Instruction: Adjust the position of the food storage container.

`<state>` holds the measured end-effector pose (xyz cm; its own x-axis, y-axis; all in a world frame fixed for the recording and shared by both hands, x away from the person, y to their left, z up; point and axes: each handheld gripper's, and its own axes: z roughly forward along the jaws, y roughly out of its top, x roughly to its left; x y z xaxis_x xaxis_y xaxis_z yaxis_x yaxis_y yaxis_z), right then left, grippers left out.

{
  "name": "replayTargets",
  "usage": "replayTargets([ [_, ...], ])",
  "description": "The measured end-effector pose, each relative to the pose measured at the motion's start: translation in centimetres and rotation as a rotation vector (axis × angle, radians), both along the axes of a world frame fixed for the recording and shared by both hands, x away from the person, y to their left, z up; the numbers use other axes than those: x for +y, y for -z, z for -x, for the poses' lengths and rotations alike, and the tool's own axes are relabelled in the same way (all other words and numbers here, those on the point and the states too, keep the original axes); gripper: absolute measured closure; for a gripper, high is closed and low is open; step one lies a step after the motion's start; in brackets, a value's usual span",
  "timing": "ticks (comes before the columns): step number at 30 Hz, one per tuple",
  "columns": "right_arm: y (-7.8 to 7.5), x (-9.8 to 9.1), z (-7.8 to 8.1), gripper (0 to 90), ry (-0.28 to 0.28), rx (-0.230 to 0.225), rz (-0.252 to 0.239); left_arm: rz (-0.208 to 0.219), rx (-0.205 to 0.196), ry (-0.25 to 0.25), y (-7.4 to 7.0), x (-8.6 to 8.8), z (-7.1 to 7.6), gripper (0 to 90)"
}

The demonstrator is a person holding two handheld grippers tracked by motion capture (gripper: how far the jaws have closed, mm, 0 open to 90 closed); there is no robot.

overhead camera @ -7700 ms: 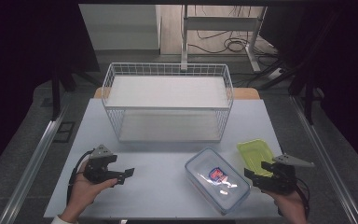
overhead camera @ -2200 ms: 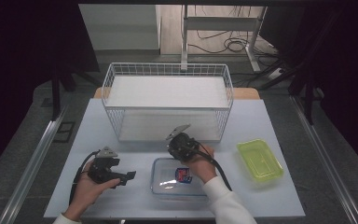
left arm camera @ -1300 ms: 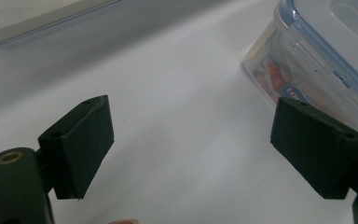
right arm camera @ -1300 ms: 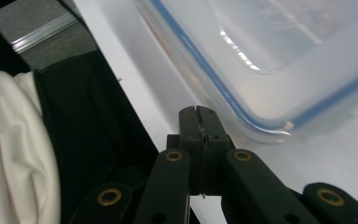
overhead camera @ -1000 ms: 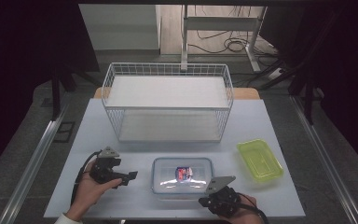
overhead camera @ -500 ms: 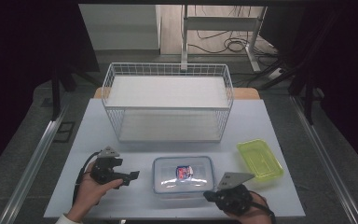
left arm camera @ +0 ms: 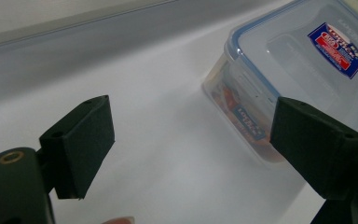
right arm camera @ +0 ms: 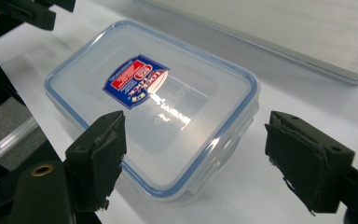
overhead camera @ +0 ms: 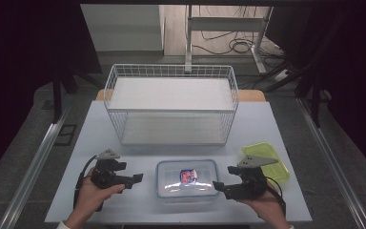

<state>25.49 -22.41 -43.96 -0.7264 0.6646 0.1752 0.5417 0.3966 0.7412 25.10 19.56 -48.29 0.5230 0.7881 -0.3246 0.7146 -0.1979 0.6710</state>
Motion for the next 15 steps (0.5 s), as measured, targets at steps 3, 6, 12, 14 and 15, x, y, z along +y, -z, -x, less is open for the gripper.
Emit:
replayTargets([
  [3,-0.02,-0.10,-0.47,18.0,0.009,0.028,-0.018,0.001,0.006,0.004,0.03,-0.26,0.12,13.7],
  [6,0.10,-0.13,-0.87,15.4,0.014,0.068,-0.033,-0.001,0.013,0.012,0.06,-0.49,0.25,12.7],
  [12,-0.08,-0.81,-1.06,15.0,0.057,0.070,-0.055,0.039,0.025,0.005,-0.20,-0.48,0.50,11.0],
  [14,-0.19,-1.01,-1.04,14.9,0.061,0.065,-0.058,0.036,0.020,0.009,-0.29,-0.70,0.57,10.1],
  [15,-0.23,-1.02,-1.01,14.6,0.056,0.065,-0.056,0.034,0.013,0.020,-0.34,-1.05,0.69,9.6],
])
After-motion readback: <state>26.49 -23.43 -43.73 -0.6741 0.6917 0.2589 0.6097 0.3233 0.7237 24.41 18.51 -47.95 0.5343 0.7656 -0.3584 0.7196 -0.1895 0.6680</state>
